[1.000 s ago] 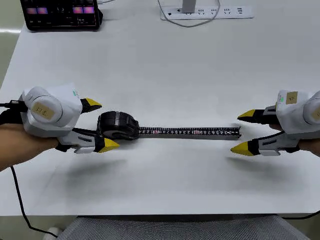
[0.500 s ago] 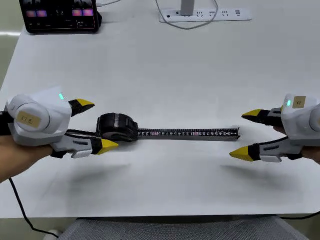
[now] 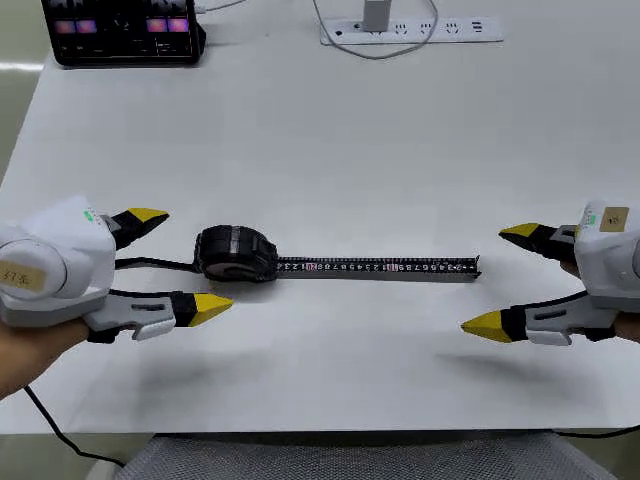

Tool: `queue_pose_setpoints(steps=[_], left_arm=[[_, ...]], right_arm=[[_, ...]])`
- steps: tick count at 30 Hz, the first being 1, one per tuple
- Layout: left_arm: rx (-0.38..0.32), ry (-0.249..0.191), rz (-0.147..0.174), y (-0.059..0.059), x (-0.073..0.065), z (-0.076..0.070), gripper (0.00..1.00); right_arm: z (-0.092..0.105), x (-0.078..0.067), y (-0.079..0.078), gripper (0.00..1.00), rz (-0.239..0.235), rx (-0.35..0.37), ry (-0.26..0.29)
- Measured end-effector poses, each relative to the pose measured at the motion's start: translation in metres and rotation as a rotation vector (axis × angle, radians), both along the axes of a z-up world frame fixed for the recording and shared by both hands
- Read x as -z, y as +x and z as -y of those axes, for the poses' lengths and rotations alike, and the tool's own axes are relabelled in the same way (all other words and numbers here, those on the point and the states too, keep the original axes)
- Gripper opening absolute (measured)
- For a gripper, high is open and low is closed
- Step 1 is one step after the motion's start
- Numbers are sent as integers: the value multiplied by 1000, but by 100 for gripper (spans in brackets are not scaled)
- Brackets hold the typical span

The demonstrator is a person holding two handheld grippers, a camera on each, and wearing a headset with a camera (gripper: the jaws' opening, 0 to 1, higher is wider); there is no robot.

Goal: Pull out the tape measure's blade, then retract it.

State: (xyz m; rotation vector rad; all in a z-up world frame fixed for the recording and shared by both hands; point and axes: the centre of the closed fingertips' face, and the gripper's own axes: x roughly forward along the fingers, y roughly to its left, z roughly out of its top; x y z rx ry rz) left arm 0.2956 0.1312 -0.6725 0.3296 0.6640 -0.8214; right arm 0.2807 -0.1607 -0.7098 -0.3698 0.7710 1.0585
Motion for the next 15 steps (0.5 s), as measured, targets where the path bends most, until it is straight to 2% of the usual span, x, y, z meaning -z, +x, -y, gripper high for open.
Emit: queue_pose_setpoints(steps=[1,3,4,15], left_arm=[[0,9,7,-1,0,-1,75],[-13,-5,12,-2,-3,-2,76],[-21,-14,26,-2,-6,-2,76],[-71,-52,47,-12,-14,-4,76]], right_arm=[[0,-1,-1,79,2,5,3],[0,-3,-2,80,3,12,9],[1,-4,-2,80,13,18,5],[3,-14,-8,80,52,62,30]])
